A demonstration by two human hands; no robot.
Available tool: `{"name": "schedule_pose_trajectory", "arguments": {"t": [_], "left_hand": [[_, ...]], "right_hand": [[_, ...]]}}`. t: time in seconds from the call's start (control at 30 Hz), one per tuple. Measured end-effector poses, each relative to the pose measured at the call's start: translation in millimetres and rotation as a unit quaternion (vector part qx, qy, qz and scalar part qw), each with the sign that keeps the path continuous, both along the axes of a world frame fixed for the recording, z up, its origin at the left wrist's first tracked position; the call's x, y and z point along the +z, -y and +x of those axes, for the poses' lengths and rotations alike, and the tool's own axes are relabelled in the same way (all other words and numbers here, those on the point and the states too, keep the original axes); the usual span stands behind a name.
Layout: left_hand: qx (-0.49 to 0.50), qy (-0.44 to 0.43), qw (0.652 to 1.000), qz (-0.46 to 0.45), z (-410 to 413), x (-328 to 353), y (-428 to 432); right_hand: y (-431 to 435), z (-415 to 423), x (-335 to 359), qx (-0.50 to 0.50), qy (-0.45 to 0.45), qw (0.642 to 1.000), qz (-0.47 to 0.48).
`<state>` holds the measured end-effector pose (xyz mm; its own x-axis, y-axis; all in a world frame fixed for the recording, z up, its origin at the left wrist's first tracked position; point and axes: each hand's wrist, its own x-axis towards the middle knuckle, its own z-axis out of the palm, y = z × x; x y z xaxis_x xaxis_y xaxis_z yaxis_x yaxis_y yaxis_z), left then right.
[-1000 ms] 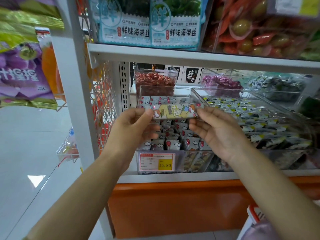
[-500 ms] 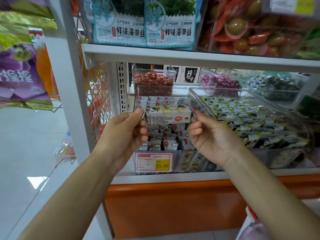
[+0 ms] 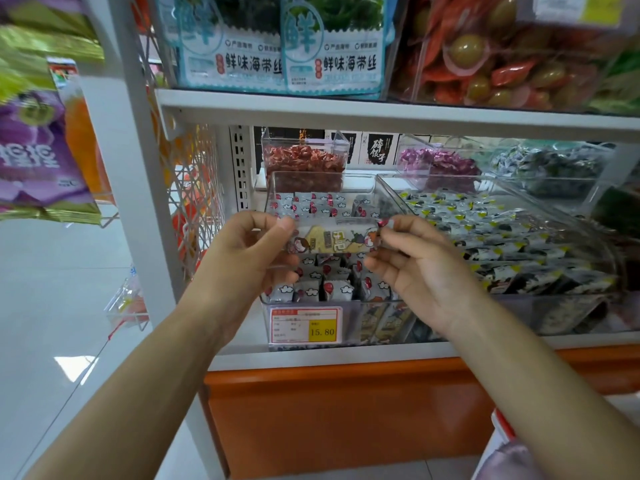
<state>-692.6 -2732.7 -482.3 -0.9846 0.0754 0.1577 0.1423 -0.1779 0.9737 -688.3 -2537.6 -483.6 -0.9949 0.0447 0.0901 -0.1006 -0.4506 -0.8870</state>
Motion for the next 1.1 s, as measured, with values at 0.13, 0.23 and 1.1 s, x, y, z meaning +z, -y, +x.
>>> {"name": "schedule_pose_trajectory", "arguments": {"t": [0.13, 0.23, 1.1], "left_hand": [[-0.010, -0.009, 1.000, -0.010, 0.1, 1.0, 2.1], [-0.010, -0.017, 1.000, -0.024, 0.9, 2.6, 1.8], [0.024, -0.062, 0.971, -0.231, 2.3, 6.9, 2.4]], "right_hand": [[-1.4, 0.3, -2.7, -0.022, -0.030, 0.995, 0.098], [-1.7, -0.2, -4.8, -0.060, -0.053, 0.980, 0.180], [7.9, 6.9, -6.2, -0.129, -0.201, 0.876, 0.419]]}}
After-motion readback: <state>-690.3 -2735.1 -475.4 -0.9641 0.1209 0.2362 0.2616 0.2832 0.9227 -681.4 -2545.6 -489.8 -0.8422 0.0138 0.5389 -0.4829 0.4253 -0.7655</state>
